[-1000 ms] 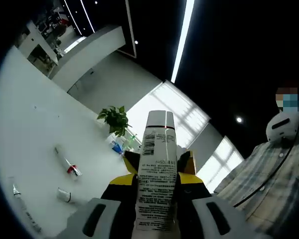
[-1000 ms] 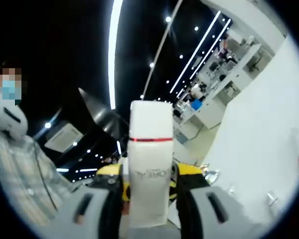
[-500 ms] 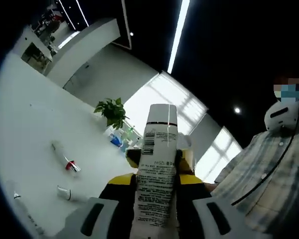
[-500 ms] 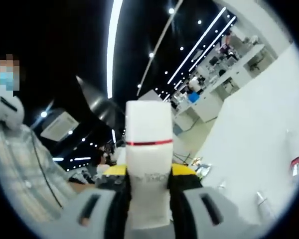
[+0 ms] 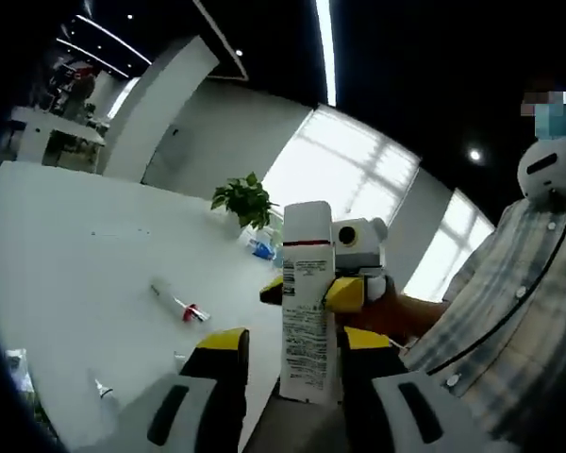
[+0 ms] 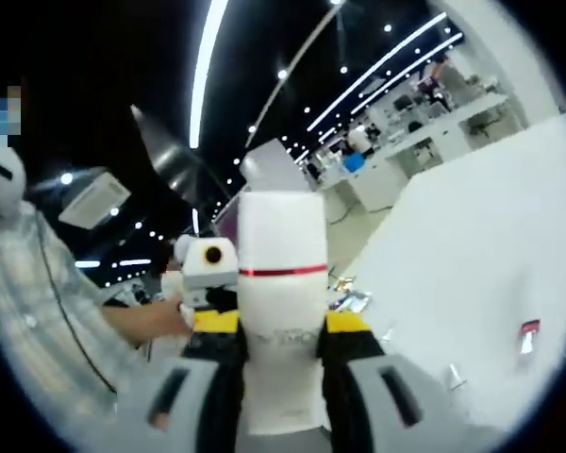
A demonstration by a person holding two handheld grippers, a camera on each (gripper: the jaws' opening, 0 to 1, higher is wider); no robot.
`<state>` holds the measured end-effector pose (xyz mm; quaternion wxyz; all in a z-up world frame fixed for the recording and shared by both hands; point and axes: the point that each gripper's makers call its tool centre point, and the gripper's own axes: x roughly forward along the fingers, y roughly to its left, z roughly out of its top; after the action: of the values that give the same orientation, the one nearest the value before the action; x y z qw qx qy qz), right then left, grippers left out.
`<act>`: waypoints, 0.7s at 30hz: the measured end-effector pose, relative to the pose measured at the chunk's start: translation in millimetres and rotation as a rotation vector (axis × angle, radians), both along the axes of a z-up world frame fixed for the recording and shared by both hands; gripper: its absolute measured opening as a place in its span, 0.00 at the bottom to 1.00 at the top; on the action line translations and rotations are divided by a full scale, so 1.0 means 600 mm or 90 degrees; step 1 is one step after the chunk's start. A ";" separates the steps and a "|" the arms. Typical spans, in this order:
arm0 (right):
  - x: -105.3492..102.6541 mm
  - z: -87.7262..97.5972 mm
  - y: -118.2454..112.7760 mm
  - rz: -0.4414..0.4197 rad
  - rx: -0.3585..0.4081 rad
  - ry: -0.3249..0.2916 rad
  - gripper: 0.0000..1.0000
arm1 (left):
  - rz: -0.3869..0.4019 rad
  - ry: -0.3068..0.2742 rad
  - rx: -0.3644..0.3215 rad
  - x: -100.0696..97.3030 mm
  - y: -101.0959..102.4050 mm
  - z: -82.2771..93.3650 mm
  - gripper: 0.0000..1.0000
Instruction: Arrange the skincare products in the storage area until every visible bottle or jar stands upright without overlapping.
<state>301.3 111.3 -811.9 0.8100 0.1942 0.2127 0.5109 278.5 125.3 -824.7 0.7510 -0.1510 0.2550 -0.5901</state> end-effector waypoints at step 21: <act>-0.010 0.030 0.021 0.068 -0.091 -0.091 0.29 | -0.006 -0.053 0.038 0.005 -0.024 0.028 0.66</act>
<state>295.4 123.9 -793.8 0.8063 0.0876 0.2004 0.5496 281.4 110.9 -808.0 0.7621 -0.1024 0.2422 -0.5916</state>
